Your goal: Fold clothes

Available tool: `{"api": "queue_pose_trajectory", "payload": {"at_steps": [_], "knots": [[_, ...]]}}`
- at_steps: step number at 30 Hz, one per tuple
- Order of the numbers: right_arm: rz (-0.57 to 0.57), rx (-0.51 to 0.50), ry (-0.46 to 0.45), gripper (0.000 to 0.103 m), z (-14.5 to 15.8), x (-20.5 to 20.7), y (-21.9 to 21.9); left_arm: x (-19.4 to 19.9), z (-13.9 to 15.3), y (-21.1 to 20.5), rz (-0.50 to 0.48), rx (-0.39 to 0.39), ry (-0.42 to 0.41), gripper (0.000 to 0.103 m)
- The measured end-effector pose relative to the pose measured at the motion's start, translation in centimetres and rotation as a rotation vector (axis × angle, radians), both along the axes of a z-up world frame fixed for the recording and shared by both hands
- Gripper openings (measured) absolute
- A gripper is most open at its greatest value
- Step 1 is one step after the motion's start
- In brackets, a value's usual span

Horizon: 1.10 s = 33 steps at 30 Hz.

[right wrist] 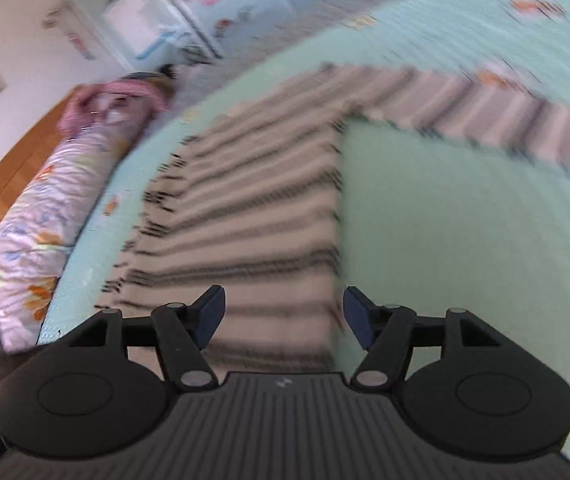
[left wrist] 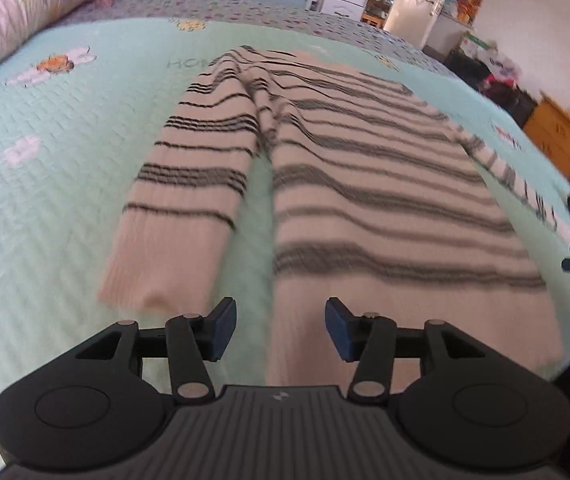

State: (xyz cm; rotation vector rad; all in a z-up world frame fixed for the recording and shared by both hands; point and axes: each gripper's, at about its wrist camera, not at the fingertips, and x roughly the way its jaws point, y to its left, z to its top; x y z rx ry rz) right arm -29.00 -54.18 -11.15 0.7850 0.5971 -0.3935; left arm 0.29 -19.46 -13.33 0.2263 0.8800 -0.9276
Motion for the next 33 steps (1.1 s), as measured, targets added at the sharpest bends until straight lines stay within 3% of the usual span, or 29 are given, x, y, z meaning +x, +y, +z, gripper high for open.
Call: {"api": "queue_pose_trajectory", "payload": {"at_steps": [4,6,9,13,16,33], "knots": [[-0.025,-0.005,0.029,0.067,-0.3,-2.7,2.7,-3.6,0.2,1.3,-0.052,0.075,-0.123,0.056],[0.01,-0.089,0.081,0.067,-0.1,-3.0,5.1,-4.6,0.1,1.8,-0.079,0.111,-0.174,0.057],[0.111,-0.284,0.199,0.067,-0.1,-2.2,9.8,-6.0,-0.3,2.1,-0.116,0.15,-0.244,0.058],[0.221,-0.632,0.376,0.066,-1.2,-0.4,16.2,-7.2,-1.2,1.8,-0.127,0.204,-0.3,0.058],[0.23,-0.769,0.468,0.066,-2.7,0.2,18.1,-7.6,-1.7,1.6,-0.117,0.211,-0.31,0.058],[0.184,-0.978,0.608,0.066,-4.4,1.3,18.4,-7.8,-1.9,2.6,-0.01,0.123,-0.251,0.059]]}}
